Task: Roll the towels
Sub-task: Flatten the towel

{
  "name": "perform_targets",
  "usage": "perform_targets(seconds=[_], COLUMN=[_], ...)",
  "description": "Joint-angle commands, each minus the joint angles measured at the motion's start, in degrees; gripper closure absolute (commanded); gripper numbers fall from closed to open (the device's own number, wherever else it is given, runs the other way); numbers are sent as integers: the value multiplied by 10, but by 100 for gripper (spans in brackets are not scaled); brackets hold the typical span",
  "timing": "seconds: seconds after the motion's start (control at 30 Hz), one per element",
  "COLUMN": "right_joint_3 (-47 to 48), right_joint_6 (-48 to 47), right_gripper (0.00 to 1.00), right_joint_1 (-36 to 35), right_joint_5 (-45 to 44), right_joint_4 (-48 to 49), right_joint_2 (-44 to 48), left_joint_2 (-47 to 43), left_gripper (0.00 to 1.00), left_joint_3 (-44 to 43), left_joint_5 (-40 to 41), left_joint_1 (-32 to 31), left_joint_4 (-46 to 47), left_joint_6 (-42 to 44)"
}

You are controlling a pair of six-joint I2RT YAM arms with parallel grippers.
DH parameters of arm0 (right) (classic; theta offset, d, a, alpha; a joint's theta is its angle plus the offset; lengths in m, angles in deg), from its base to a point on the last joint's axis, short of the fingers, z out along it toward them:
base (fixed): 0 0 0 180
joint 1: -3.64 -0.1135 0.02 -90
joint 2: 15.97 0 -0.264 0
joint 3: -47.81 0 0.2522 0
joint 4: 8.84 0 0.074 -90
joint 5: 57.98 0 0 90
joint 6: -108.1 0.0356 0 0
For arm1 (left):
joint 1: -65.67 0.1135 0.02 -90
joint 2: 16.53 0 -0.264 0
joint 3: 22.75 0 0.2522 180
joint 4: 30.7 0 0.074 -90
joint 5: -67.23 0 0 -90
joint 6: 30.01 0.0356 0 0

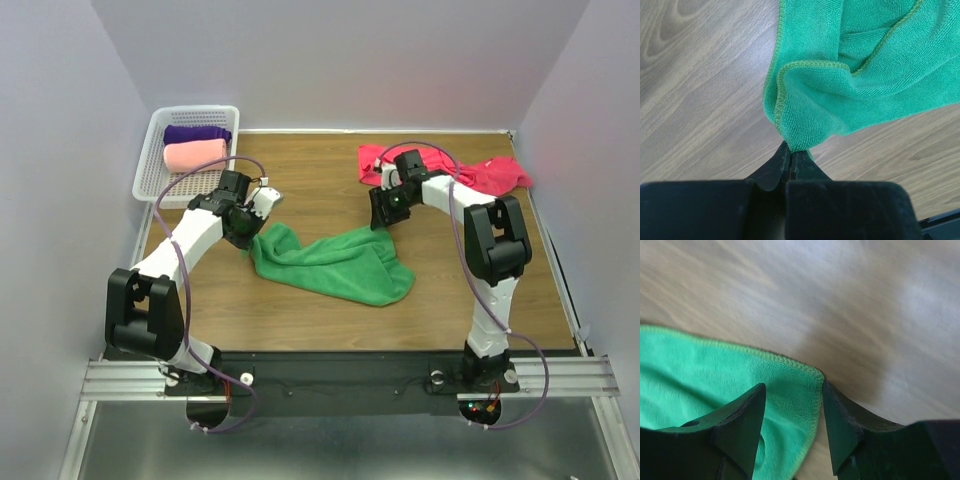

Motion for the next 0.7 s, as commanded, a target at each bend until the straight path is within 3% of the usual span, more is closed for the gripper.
perform_targets(seconds=[0.0,0.1,0.2,0.23,0.4,0.5,0.67], right_joint_3=[15,0,-30,-43,-42,10,69], right_joint_6=[7,0,-14,-17,-35,-56,-94], right_gripper=[45,45,79,99,99,99,99], right_joint_1=[-26,-44,-44,-43,-4,50,124], right_joint_5=[-55,-77,-88,-96,-109,-98,-62], right_joint_4=[27,27,26,24,22,6,-44], right_joint_2=[-32,-31,-11,12,130,206,295], left_joint_2=[-21,-18,-17,-16,-14,-13,-3], left_gripper=[100,100,100,100,100,100,100], left_joint_3=[-4,-14,-27,-30,-100,-171,-304], left_joint_5=[-11,-11,-13,-16,-5,-2,-19], left_joint_1=[-2,-2,-2,-2,-2,-2,-2], left_joint_4=[1,-1,-5,-5,-8,-28,-121], left_joint_6=[-4,-4,-9,-11,-13,-5,29])
